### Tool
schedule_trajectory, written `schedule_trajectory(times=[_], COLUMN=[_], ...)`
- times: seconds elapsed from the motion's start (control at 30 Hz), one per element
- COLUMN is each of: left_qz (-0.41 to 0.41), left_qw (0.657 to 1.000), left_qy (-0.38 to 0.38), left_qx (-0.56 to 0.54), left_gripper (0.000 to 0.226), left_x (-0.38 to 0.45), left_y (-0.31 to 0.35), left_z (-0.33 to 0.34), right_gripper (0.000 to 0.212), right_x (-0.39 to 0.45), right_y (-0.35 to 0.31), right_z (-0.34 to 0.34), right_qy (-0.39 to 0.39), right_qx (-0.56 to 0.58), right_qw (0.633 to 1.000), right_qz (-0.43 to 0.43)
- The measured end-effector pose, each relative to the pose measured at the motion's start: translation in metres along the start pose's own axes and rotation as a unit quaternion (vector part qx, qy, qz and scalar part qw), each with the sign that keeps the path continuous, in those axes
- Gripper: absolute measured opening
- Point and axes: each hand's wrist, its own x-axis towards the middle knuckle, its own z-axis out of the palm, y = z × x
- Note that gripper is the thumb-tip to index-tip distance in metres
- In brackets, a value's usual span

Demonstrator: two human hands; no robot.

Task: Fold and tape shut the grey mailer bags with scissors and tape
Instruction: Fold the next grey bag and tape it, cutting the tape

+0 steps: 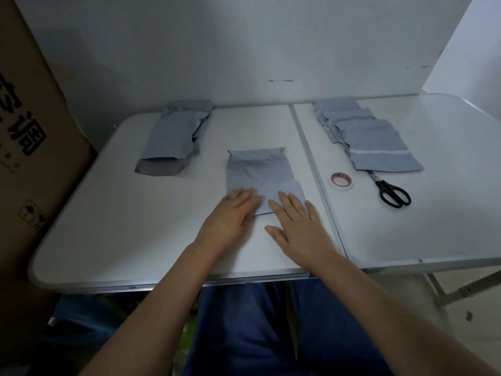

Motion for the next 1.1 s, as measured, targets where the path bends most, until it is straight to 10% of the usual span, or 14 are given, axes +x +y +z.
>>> schedule_trajectory(times=[0.3, 1.1], left_qz=[-0.016, -0.076], left_qw=[0.999, 0.991], left_qy=[-0.037, -0.113], left_qx=[0.026, 0.012], left_gripper=[0.046, 0.054], left_x=[-0.005, 0.017], left_y=[-0.001, 0.004], left_z=[0.010, 0.015], right_gripper=[0.042, 0.080], right_x=[0.032, 0.042], right_y=[-0.003, 0.000], right_z=[-0.006, 0.012], right_qy=[0.083, 0.033], right_qx=[0.044, 0.025], right_qw=[0.996, 0.997], right_qz=[-0.006, 0.070])
